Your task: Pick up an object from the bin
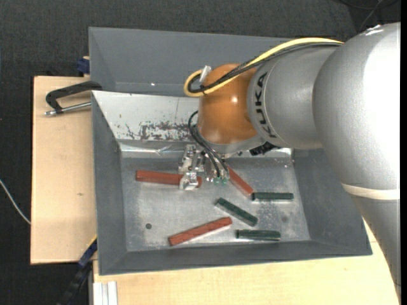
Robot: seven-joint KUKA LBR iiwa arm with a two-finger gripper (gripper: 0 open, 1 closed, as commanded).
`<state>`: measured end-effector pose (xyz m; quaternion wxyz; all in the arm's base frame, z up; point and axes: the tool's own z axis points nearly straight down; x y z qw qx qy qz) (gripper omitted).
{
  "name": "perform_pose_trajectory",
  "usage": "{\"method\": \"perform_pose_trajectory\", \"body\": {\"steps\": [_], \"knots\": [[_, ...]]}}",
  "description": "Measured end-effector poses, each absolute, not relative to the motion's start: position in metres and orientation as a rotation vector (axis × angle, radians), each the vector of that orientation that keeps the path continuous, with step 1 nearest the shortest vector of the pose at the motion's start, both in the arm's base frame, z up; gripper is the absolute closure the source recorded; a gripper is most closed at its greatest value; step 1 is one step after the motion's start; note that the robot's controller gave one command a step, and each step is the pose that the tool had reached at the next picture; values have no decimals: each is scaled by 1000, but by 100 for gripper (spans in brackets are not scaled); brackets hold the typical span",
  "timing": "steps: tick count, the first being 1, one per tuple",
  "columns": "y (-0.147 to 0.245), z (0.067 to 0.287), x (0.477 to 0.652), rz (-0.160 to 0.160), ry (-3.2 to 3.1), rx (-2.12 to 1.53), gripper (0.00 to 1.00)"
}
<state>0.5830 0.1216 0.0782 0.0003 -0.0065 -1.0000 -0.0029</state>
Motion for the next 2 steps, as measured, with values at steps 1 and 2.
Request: {"method": "perform_pose_trajectory", "body": {"steps": [1, 2], "knots": [[124, 143, 578, -3, -3141, -93, 0], [128, 196, 577, -3, -3141, -142, 0]]}}
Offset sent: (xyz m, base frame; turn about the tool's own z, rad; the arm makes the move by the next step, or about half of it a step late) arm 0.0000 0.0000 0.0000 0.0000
